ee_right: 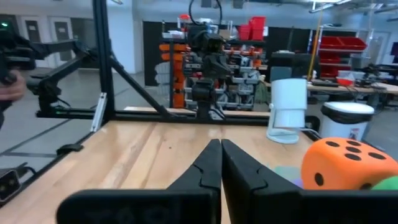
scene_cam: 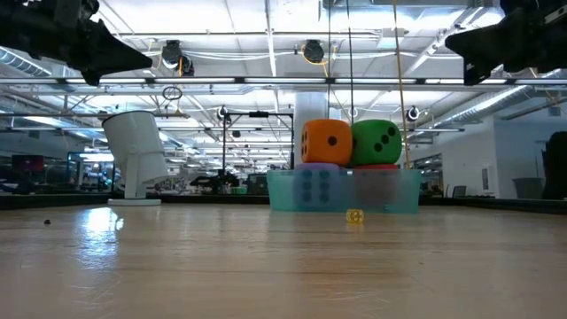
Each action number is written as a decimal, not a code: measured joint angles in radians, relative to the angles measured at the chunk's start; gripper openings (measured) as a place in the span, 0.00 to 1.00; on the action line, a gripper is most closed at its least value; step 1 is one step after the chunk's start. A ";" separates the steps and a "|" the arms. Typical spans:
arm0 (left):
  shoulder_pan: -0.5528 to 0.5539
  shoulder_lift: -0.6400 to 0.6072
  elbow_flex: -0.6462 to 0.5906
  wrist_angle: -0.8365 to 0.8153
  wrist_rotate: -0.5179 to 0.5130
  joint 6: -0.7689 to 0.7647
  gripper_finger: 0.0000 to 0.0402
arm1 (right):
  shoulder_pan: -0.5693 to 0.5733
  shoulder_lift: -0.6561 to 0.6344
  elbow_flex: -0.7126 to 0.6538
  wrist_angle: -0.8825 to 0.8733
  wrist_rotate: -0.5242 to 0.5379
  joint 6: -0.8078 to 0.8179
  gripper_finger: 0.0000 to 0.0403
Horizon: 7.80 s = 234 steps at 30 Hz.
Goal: Pick & Place Dice
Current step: Put the small yellow die into the bin
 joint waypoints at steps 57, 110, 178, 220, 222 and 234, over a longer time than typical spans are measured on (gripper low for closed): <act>0.001 0.000 0.000 0.051 -0.038 0.042 0.06 | -0.063 -0.099 -0.083 -0.118 0.060 -0.038 0.00; 0.001 0.001 0.000 0.053 -0.045 0.022 0.06 | -0.050 -0.055 -0.083 0.127 0.064 -0.049 0.16; 0.001 0.001 0.000 0.051 -0.043 0.001 0.06 | 0.364 1.364 0.406 0.464 0.498 -0.165 0.51; 0.001 0.001 0.000 0.051 -0.042 0.024 0.06 | 0.069 1.566 0.338 0.616 0.061 -0.102 0.64; 0.001 0.001 0.000 0.051 -0.042 0.029 0.06 | 0.062 1.566 0.338 0.610 0.015 -0.089 0.64; 0.001 0.001 0.000 0.050 -0.042 0.018 0.06 | 0.056 1.566 0.338 0.539 0.003 -0.086 0.63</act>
